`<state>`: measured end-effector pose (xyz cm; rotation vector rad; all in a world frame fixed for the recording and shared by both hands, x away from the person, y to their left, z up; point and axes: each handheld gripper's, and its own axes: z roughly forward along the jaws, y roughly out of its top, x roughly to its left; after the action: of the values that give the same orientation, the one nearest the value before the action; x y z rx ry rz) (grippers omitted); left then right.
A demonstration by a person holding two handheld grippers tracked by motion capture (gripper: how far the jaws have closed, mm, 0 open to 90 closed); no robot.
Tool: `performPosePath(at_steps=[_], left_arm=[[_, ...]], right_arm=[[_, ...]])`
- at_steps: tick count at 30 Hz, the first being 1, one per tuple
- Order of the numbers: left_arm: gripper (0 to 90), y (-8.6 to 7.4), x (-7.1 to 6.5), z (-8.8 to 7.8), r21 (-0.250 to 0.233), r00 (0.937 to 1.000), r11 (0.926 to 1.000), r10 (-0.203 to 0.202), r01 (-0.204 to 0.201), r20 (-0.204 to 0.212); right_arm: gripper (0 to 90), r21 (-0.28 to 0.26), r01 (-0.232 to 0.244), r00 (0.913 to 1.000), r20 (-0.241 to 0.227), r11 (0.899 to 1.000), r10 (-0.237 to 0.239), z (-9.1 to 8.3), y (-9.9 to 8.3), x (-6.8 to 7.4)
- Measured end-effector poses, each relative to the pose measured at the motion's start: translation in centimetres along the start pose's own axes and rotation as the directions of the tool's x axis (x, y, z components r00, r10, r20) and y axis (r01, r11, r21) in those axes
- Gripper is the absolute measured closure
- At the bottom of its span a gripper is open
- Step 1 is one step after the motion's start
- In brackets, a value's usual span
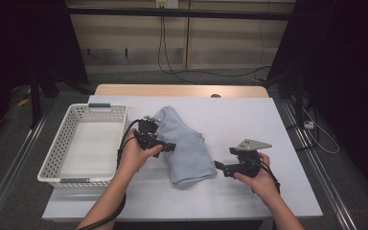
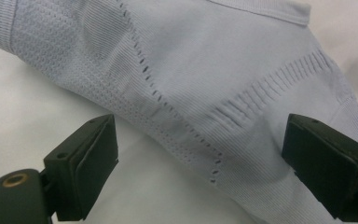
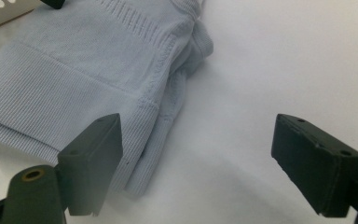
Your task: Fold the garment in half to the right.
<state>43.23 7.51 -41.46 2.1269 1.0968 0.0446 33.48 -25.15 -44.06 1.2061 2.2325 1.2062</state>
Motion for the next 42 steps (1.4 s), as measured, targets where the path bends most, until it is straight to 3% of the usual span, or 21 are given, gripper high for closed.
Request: performPosePath(at_steps=[16, 24, 31, 42], left_arm=[[10.7, -0.9, -0.3, -0.1, -0.004, 0.9995, 1.0000, -0.009, 0.009, 0.031], [11.5, -1.3, -0.3, -0.1, -0.013, 0.9993, 0.9996, -0.026, 0.026, 0.027], [14.6, -1.6, -0.5, 0.6, -0.012, 0.9995, 0.9994, -0.032, 0.031, -0.009], [15.8, -2.0, 0.0, 0.7, -0.009, 0.9980, 0.9979, -0.064, 0.064, -0.006]], right_arm=[[16.3, -0.008, 0.000, 1.0000, 0.001, 1.000, 0.000, -0.1, -0.1, 0.2], [16.3, -0.006, 0.000, 1.0000, -0.005, 1.000, 0.000, -0.1, -0.1, 0.5], [16.3, -0.003, 0.004, 1.0000, -0.008, 1.000, -0.004, -0.1, -0.2, 0.7], [16.3, -0.006, 0.009, 0.9998, -0.017, 1.000, -0.009, -0.2, -0.2, 1.0]])
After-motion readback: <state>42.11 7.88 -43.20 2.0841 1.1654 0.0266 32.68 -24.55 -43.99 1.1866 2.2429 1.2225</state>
